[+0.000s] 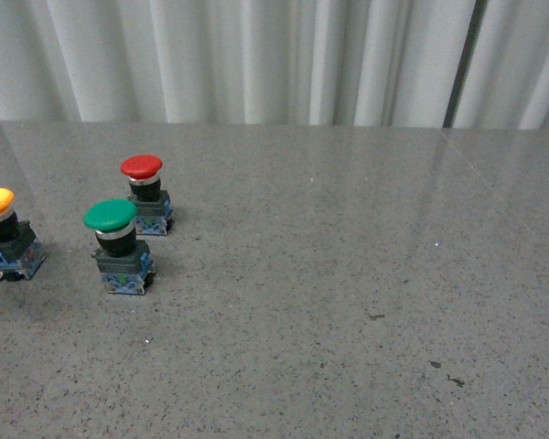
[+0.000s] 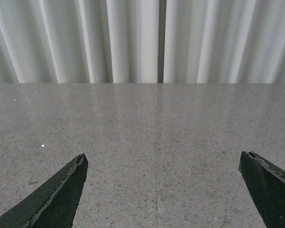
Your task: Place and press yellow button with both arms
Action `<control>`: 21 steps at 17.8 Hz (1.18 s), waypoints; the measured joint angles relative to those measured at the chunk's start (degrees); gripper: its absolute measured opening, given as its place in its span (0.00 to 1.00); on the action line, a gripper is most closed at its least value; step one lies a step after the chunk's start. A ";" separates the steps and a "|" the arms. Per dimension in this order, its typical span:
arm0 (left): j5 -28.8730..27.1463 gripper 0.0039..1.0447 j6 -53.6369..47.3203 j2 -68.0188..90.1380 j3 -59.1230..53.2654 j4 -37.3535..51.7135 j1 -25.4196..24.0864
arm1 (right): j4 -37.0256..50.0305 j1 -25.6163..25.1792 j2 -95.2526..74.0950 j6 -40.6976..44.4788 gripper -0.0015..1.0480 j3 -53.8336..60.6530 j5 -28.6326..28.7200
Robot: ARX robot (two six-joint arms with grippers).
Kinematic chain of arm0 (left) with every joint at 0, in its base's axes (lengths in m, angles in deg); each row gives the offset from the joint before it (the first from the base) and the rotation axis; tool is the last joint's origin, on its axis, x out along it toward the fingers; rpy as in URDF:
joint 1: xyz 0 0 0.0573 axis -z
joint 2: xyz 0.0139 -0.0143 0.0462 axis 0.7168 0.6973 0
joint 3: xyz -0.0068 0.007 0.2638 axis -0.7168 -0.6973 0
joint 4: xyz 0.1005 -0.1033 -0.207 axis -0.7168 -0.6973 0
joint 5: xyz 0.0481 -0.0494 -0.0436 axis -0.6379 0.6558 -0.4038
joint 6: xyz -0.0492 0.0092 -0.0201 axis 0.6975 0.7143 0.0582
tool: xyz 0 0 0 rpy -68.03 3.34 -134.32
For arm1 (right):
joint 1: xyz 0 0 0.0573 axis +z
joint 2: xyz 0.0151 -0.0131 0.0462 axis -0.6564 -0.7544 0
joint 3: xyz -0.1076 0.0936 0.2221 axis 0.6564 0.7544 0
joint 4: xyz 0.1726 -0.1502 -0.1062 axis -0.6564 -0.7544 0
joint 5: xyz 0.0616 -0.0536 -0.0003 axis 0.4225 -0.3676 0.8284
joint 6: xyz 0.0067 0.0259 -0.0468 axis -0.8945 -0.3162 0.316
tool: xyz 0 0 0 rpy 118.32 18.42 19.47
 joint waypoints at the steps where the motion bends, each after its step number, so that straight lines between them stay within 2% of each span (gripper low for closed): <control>1: 0.63 0.94 0.44 4.98 3.96 -2.71 0.83 | 0.00 0.00 0.00 0.00 0.94 0.00 0.00; 5: 0.35 0.94 1.99 16.63 10.34 -8.94 4.52 | 0.00 0.00 0.00 0.00 0.94 0.00 0.00; 8: -0.02 0.94 4.24 22.08 11.87 -9.57 4.76 | 0.00 0.00 0.00 0.00 0.94 0.00 0.00; 11: 1.86 0.94 4.94 24.50 12.22 -9.77 4.76 | 0.00 0.00 0.02 0.00 0.94 0.00 0.00; 16: 3.26 0.94 2.62 25.44 12.22 -10.01 5.53 | 0.00 0.00 0.00 0.00 0.94 0.00 0.00; 21: 3.17 0.47 0.09 24.57 12.22 -11.04 5.53 | 0.00 0.00 0.00 0.00 0.94 0.00 0.00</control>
